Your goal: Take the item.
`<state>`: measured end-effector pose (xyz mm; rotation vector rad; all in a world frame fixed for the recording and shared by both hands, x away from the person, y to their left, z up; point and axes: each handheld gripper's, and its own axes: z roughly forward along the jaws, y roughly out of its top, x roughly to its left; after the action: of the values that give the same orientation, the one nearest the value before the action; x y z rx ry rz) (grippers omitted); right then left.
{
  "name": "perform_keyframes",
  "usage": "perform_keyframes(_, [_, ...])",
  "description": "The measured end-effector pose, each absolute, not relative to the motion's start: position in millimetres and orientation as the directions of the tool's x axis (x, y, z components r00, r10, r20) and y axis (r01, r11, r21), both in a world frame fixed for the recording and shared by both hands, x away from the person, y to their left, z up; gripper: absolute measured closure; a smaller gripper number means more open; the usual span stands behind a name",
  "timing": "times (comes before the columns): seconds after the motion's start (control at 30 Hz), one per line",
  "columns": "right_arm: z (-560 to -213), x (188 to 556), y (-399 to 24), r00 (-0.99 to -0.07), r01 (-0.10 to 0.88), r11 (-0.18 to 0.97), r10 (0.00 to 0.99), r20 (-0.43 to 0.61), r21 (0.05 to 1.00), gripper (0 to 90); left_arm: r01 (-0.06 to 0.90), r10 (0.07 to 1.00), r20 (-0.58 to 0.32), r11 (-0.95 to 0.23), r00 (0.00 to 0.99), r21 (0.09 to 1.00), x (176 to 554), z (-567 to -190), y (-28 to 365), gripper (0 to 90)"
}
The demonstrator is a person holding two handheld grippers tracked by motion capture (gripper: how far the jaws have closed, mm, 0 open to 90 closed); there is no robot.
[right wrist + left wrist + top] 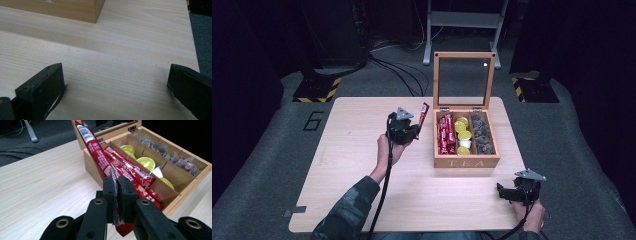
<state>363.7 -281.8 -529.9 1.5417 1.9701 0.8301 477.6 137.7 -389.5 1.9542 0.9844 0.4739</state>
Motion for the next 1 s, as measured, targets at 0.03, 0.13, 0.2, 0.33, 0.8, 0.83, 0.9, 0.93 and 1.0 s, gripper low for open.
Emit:
perform_keyframes(0.03, [-529.9,363.7,-281.9,-0.234,0.667,0.171,0.972,-0.015,0.725,0.4,0.457,0.789,-0.049,-0.303,0.612,0.837,477.6,-389.8,139.2,84.4])
perform_keyframes(0.13, [-529.9,363.8,-281.9,-0.233,0.667,0.173,0.972,-0.017,0.725,0.4,0.455,0.794,-0.047,-0.298,0.606,0.839,476.6,-390.4,145.3,84.4])
perform_keyframes(0.2, [-529.9,363.7,-281.8,-0.233,0.667,0.172,0.972,-0.016,0.725,0.4,0.459,0.797,-0.049,-0.296,0.602,0.838,475.8,-390.7,149.8,84.4])
perform_keyframes(0.33, [-529.9,363.7,-281.8,-0.233,0.667,0.172,0.972,-0.017,0.725,0.4,0.46,0.804,-0.055,-0.281,0.592,0.842,474.7,-389.8,158.2,84.4])
perform_keyframes(0.8, [-529.9,363.7,-281.8,-0.23,0.667,0.17,0.973,-0.016,0.725,0.4,0.473,0.826,-0.065,-0.253,0.56,0.844,472.1,-393.8,183.5,84.4])
perform_keyframes(0.83, [-529.9,363.7,-281.8,-0.23,0.667,0.169,0.973,-0.016,0.725,0.4,0.47,0.826,-0.06,-0.258,0.561,0.844,471.9,-394.0,185.4,84.4])
perform_keyframes(0.9, [-529.9,363.7,-281.9,-0.231,0.667,0.169,0.973,-0.015,0.725,0.4,0.473,0.83,-0.061,-0.254,0.555,0.843,471.2,-394.5,188.9,84.4])
perform_keyframes(0.93, [-529.9,363.8,-281.9,-0.23,0.667,0.169,0.973,-0.015,0.726,0.4,0.473,0.831,-0.059,-0.254,0.552,0.844,471.1,-394.9,190.6,84.4])
perform_keyframes(1.0, [-529.9,363.8,-282.0,-0.231,0.667,0.169,0.973,-0.014,0.726,0.4,0.477,0.836,-0.059,-0.252,0.546,0.842,470.6,-396.0,195.1,84.4])
